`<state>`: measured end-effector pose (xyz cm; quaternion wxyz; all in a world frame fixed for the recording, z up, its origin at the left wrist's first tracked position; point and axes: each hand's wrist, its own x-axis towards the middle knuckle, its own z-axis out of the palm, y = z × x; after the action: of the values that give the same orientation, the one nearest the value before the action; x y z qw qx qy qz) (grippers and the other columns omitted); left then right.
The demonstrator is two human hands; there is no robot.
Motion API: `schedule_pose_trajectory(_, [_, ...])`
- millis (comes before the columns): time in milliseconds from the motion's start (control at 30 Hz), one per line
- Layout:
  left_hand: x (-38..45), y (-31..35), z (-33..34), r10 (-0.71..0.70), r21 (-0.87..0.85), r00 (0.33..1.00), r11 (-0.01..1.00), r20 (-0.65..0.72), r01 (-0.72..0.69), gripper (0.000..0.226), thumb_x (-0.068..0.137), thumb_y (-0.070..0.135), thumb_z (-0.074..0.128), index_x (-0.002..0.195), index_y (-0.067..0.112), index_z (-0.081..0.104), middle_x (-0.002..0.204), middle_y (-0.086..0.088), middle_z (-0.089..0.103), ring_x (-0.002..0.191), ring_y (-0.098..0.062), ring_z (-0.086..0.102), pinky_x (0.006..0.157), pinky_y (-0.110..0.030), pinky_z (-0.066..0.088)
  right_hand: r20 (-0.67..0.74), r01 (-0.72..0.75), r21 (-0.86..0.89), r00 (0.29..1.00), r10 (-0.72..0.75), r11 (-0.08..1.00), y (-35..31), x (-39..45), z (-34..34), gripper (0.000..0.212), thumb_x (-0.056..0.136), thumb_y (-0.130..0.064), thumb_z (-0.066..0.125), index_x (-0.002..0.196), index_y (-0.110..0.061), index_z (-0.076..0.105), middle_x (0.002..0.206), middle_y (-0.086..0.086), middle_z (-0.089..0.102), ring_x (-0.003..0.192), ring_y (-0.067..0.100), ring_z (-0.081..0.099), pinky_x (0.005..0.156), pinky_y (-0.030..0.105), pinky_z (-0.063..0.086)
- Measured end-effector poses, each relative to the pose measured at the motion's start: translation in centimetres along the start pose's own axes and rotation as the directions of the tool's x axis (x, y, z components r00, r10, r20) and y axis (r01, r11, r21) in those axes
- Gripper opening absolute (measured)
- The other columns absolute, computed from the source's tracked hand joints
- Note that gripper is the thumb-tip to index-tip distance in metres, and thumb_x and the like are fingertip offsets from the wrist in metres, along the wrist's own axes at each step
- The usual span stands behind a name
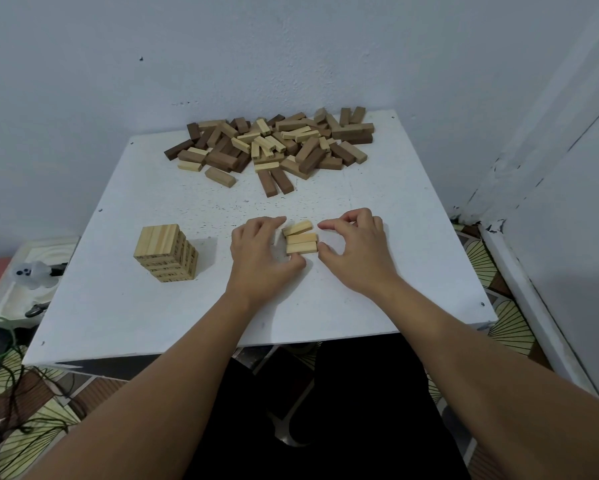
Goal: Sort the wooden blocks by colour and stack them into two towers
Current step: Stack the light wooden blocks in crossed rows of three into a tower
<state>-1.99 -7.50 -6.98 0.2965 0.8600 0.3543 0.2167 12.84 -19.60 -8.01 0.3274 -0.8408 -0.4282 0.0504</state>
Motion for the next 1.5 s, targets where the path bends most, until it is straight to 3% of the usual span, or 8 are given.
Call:
schedule_pose_trajectory(300, [-0.05, -0.14, 0.13, 0.038, 0.007, 0.999, 0.999, 0.017, -0.038, 0.056, 0.076, 0.045, 0.063, 0.131, 0.034, 0.069, 0.125, 0.018, 0.048, 0.126, -0.012, 0.028, 0.105, -0.028, 0.029, 0.134, 0.053, -0.155, 0.990, -0.032, 0.987, -0.47, 0.13, -0.27, 0.065, 0.095, -0.042, 0.052, 0.156, -0.048, 0.032, 0.132, -0.003, 0.037, 0.120, 0.022, 0.032, 0.111, 0.039, 0.027])
schedule_pose_trajectory(467, [-0.09, -0.15, 0.08, 0.023, -0.010, 1.000, 1.000, 0.017, -0.023, 0.056, 0.077, 0.044, 0.066, 0.132, 0.035, 0.069, 0.124, 0.016, 0.049, 0.127, -0.013, 0.029, 0.108, -0.033, 0.037, 0.135, 0.038, -0.121, 0.991, -0.021, 0.992, -0.42, 0.08, -0.31, 0.052, 0.093, -0.042, 0.054, 0.145, -0.047, 0.049, 0.134, -0.004, 0.036, 0.122, 0.020, 0.032, 0.110, 0.037, 0.026])
schedule_pose_trajectory(633, [-0.29, 0.04, -0.18, -0.007, -0.041, 1.000, 0.999, -0.010, 0.007, 0.059, 0.078, 0.036, 0.075, 0.134, 0.037, 0.058, 0.123, 0.013, 0.042, 0.122, -0.008, 0.025, 0.100, -0.023, 0.033, 0.108, 0.014, -0.095, 0.994, -0.004, 0.995, -0.59, -0.02, -0.62, 0.055, 0.091, -0.040, 0.060, 0.146, -0.037, 0.048, 0.133, -0.001, 0.039, 0.123, 0.022, 0.036, 0.111, 0.038, 0.029])
schedule_pose_trajectory(767, [-0.43, 0.08, -0.20, -0.044, -0.023, 0.998, 0.999, -0.049, 0.043, 0.045, 0.075, 0.033, 0.080, 0.113, 0.031, 0.054, 0.118, 0.010, 0.039, 0.119, -0.010, 0.026, 0.085, -0.010, 0.030, 0.020, -0.027, -0.011, 0.999, 0.027, 1.000, -0.48, -0.28, -0.37, 0.029, 0.089, -0.030, 0.063, 0.117, -0.028, 0.061, 0.119, -0.004, 0.040, 0.112, 0.019, 0.039, 0.101, 0.033, 0.038])
schedule_pose_trajectory(900, [-0.26, -0.21, -0.08, -0.051, -0.009, 0.998, 0.999, -0.035, 0.051, 0.055, 0.076, 0.038, 0.081, 0.126, 0.033, 0.059, 0.122, 0.011, 0.038, 0.123, -0.010, 0.025, 0.089, -0.010, 0.029, 0.007, -0.005, -0.011, 1.000, 0.005, 1.000, -0.32, -0.21, -0.07, 0.013, 0.088, -0.030, 0.064, 0.100, -0.031, 0.070, 0.113, -0.006, 0.039, 0.110, 0.018, 0.039, 0.096, 0.027, 0.033])
schedule_pose_trajectory(1067, [-0.08, -0.41, 0.03, -0.049, -0.015, 0.998, 0.999, -0.032, 0.048, 0.051, 0.077, 0.038, 0.081, 0.126, 0.033, 0.066, 0.121, 0.012, 0.041, 0.127, -0.011, 0.028, 0.087, -0.004, 0.027, 0.012, 0.013, 0.000, 1.000, -0.013, 1.000, -0.36, -0.20, -0.19, 0.014, 0.088, -0.031, 0.065, 0.100, -0.033, 0.073, 0.113, -0.006, 0.040, 0.111, 0.018, 0.041, 0.095, 0.026, 0.031])
schedule_pose_trajectory(1233, [-0.08, -0.30, -0.16, -0.049, -0.018, 0.998, 0.999, -0.031, 0.049, 0.057, 0.076, 0.038, 0.081, 0.130, 0.033, 0.064, 0.122, 0.011, 0.040, 0.127, -0.011, 0.028, 0.091, -0.014, 0.031, 0.017, 0.023, -0.008, 1.000, -0.022, 1.000, -0.46, -0.18, -0.33, 0.015, 0.089, -0.032, 0.065, 0.101, -0.035, 0.073, 0.113, -0.008, 0.039, 0.110, 0.018, 0.041, 0.095, 0.026, 0.030])
schedule_pose_trajectory(1500, [-0.06, -0.44, -0.20, -0.047, -0.037, 0.999, 0.998, -0.026, 0.046, 0.058, 0.076, 0.038, 0.082, 0.131, 0.032, 0.064, 0.123, 0.010, 0.040, 0.127, -0.011, 0.029, 0.087, -0.008, 0.030, 0.022, 0.011, 0.028, 1.000, -0.011, 1.000, -0.42, -0.29, -0.42, 0.010, 0.087, -0.036, 0.069, 0.095, -0.031, 0.070, 0.113, -0.006, 0.041, 0.110, 0.016, 0.039, 0.094, 0.027, 0.033])
